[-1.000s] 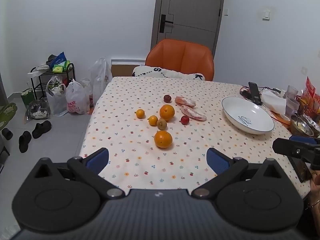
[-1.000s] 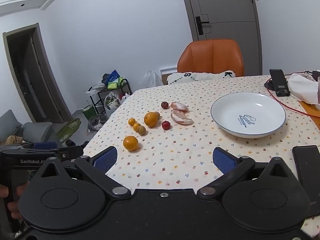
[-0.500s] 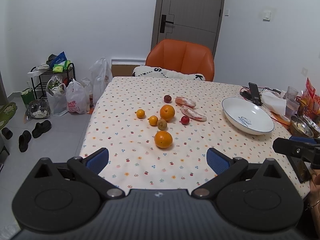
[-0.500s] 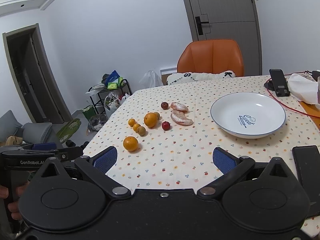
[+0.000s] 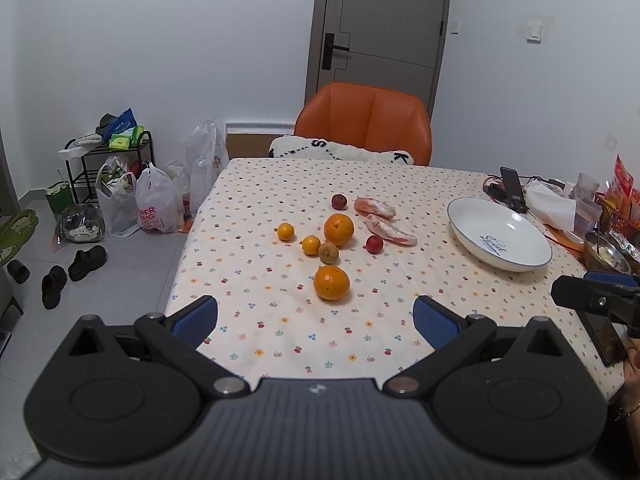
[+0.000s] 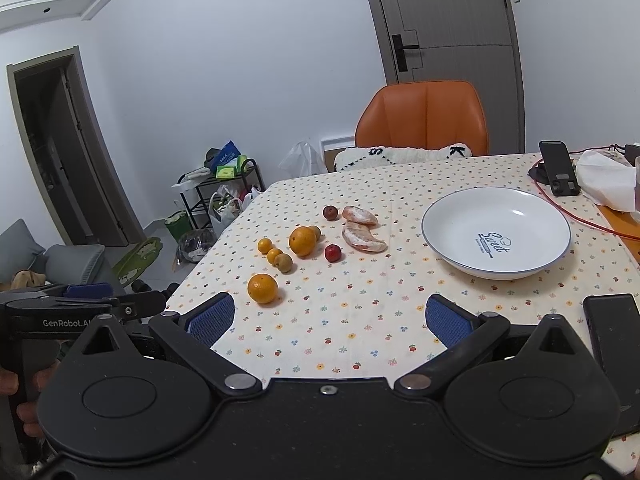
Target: Organize fruits
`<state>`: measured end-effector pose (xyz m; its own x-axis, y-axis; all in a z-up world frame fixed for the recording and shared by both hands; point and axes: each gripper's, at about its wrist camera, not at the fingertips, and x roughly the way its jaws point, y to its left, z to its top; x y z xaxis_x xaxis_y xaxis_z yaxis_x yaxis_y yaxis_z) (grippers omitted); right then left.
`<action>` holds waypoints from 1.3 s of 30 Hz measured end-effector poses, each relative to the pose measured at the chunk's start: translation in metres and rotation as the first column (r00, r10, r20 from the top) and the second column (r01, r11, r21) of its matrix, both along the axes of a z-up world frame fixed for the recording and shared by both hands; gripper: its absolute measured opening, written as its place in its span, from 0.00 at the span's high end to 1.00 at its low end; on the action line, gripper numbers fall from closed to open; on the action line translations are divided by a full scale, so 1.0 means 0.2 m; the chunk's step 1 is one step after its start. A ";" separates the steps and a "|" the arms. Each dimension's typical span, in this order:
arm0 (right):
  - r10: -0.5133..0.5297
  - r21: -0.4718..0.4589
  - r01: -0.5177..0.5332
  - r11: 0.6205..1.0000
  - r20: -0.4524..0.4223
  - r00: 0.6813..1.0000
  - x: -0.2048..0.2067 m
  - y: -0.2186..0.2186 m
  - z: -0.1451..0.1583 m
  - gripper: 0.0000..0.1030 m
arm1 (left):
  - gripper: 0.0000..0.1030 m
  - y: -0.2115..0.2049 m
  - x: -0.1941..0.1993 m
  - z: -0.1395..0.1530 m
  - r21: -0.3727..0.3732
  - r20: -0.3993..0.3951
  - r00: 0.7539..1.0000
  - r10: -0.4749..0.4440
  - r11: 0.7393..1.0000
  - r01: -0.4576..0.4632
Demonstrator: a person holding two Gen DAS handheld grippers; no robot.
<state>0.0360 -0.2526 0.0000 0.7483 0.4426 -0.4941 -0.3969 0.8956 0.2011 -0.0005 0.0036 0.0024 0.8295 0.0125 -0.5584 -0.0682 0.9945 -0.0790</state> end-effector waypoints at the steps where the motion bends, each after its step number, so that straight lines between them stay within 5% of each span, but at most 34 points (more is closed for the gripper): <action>1: -0.001 0.000 0.001 1.000 -0.001 1.000 0.00 0.00 0.00 0.00 | 0.00 0.00 0.00 0.00 -0.001 -0.001 1.000 0.000 1.000 0.000; 39: -0.037 0.025 0.037 0.999 0.016 0.999 0.11 -0.05 -0.05 0.00 | 0.00 0.05 0.04 -0.01 -0.020 0.038 0.999 0.039 0.999 -0.038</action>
<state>0.0573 -0.2627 -0.0104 0.7721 0.4264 -0.4712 -0.3670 0.9045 0.2170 0.0069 0.0127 -0.0002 0.8496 0.0345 -0.5264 -0.1031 0.9895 -0.1014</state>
